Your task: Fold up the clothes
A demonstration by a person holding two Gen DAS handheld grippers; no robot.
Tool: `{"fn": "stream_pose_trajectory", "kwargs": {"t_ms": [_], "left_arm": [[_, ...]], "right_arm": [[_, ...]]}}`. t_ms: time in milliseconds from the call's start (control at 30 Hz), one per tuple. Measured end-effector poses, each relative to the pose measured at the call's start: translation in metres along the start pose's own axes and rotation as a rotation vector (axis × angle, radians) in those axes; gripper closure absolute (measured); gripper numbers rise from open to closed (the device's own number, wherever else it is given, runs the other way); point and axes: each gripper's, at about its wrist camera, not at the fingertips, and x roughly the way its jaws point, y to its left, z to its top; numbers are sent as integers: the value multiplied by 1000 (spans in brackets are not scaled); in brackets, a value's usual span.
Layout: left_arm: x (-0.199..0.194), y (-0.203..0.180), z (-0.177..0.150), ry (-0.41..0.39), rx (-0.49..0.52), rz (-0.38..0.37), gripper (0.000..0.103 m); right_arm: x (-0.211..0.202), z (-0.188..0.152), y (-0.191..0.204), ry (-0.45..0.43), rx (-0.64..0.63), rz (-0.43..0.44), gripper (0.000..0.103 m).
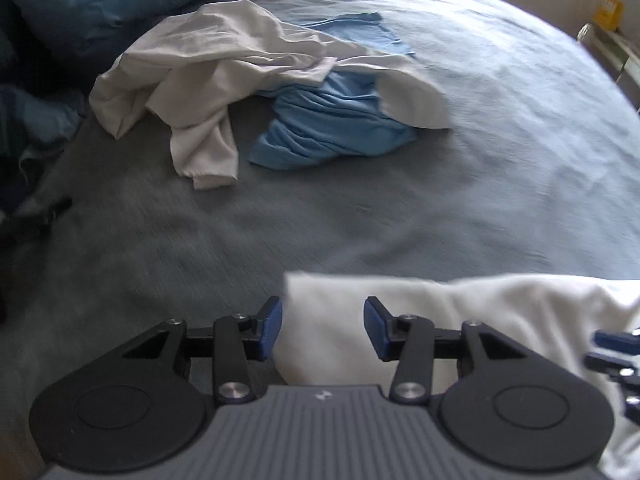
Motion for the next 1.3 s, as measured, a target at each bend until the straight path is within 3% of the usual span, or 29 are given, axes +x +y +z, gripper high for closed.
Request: {"fn": "stream_pose_trajectory", "kwargs": {"t_ms": [67, 167, 233, 333, 533, 633, 667, 733, 767, 933, 1133, 1200, 1300], "left_arm": [[15, 11, 9, 29, -15, -2, 57], [37, 29, 12, 79, -92, -78, 59], [42, 39, 10, 90, -140, -142, 80], [45, 46, 7, 86, -162, -210, 93], [47, 73, -4, 73, -278, -333, 96], [47, 83, -13, 68, -318, -367, 96], [49, 86, -15, 67, -324, -375, 97], [51, 89, -18, 63, -332, -395, 97], [52, 91, -20, 63, -338, -405, 97], [58, 99, -24, 79, -363, -469, 98], [56, 107, -25, 93, -360, -514, 99], [54, 110, -22, 95, -347, -539, 99], [51, 116, -14, 99, -317, -570, 93]], "right_arm": [[6, 10, 4, -17, -27, -5, 85], [17, 25, 9, -37, -70, -1, 85], [29, 37, 13, -48, -94, 26, 84], [51, 55, 21, -49, -160, 66, 79], [90, 90, 15, 2, -240, 214, 60], [114, 101, 8, 100, -213, 313, 64], [121, 102, 8, 143, -207, 328, 83], [118, 101, 12, 155, -214, 313, 96], [110, 100, 14, 140, -208, 294, 98], [79, 92, 28, 108, -178, 148, 98], [81, 79, 27, 149, -86, -55, 103], [81, 80, 19, 159, 5, -50, 103], [73, 86, 21, 142, 2, -32, 102]]}}
